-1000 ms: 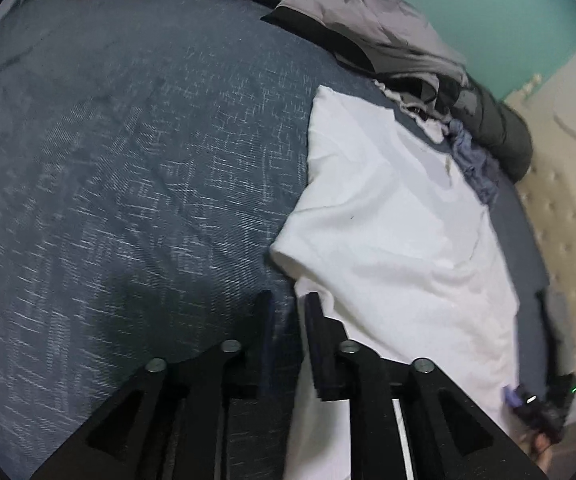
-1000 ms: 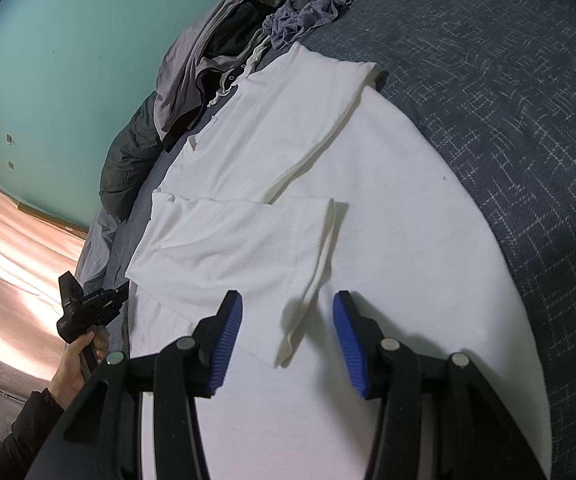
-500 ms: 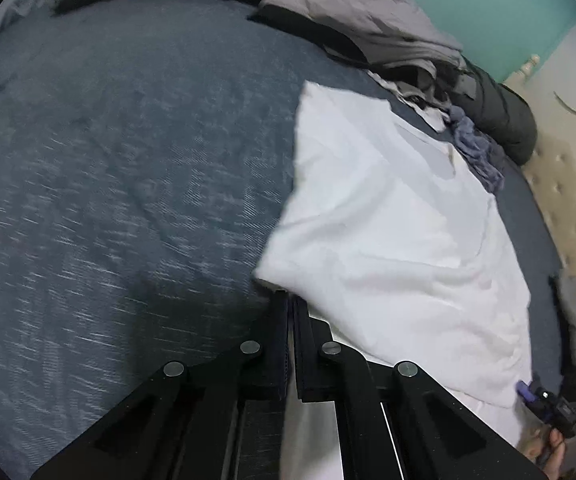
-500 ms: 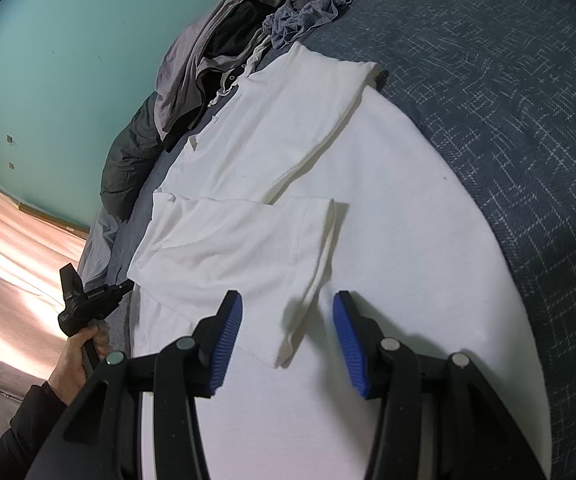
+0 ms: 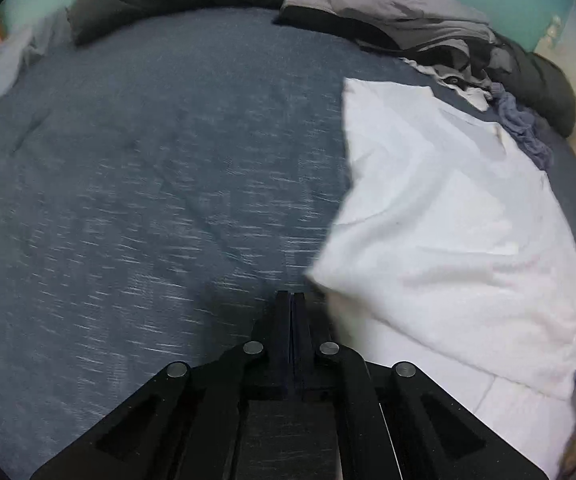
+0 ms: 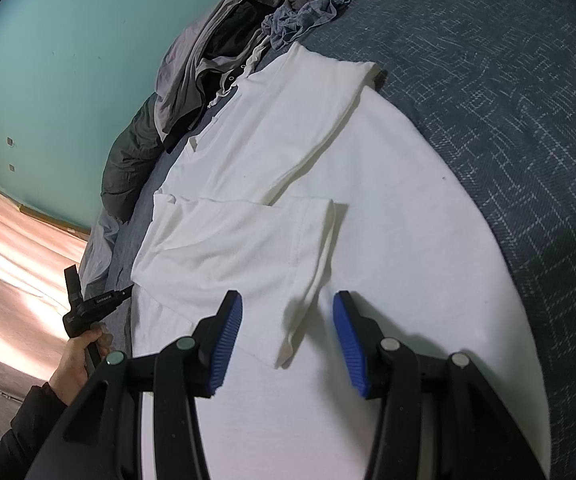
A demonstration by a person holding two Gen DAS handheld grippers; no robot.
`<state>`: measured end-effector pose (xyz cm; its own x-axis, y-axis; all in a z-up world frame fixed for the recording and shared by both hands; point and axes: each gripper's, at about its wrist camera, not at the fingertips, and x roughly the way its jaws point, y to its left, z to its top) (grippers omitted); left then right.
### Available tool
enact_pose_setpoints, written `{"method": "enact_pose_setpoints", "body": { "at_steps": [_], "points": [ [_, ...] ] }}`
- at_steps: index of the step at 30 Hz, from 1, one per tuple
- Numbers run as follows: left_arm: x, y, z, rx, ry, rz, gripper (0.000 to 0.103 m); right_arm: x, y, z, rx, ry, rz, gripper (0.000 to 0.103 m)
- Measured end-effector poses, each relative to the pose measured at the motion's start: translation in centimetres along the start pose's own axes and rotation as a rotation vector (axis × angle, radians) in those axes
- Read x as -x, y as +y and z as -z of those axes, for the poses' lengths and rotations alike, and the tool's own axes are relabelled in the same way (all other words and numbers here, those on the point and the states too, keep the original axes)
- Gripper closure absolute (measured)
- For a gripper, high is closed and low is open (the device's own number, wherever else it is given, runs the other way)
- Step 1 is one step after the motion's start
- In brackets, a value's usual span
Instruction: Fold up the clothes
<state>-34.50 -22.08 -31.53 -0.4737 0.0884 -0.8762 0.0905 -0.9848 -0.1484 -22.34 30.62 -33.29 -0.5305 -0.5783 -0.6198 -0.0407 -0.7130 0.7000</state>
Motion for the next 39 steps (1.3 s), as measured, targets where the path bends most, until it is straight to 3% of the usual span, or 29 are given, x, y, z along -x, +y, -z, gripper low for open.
{"method": "enact_pose_setpoints", "body": {
  "at_steps": [13,16,20,25,31,33,34,39],
  "points": [
    [2.2,0.6,1.3,0.084,0.013,0.250,0.101,-0.2,0.1,0.0,0.001,0.000,0.003,0.055],
    [1.8,-0.3,1.6,0.075,0.024,0.241,0.101,-0.2,0.0,0.1,-0.002,0.001,-0.001,0.055],
    [0.5,-0.9,2.0,0.024,0.042,0.157,0.102,-0.2,-0.2,-0.1,-0.026,0.001,-0.024,0.055],
    [1.4,-0.2,2.5,0.033,0.005,0.123,0.102,-0.2,-0.1,-0.4,-0.025,0.001,-0.035,0.055],
    [2.0,-0.6,3.5,0.023,0.031,0.143,0.102,-1.6,1.0,-0.4,0.040,0.011,0.006,0.056],
    [2.2,-0.9,4.0,0.023,0.039,0.149,0.102,-2.2,1.3,-0.3,0.064,0.019,0.032,0.075],
    [2.4,-1.0,4.2,0.023,0.041,0.155,0.102,-2.5,1.4,-0.1,0.078,0.027,0.048,0.091],
    [4.2,-1.9,5.1,-0.017,0.036,0.171,0.102,-1.9,2.7,0.5,0.116,0.022,0.058,0.099]
  ]
}}
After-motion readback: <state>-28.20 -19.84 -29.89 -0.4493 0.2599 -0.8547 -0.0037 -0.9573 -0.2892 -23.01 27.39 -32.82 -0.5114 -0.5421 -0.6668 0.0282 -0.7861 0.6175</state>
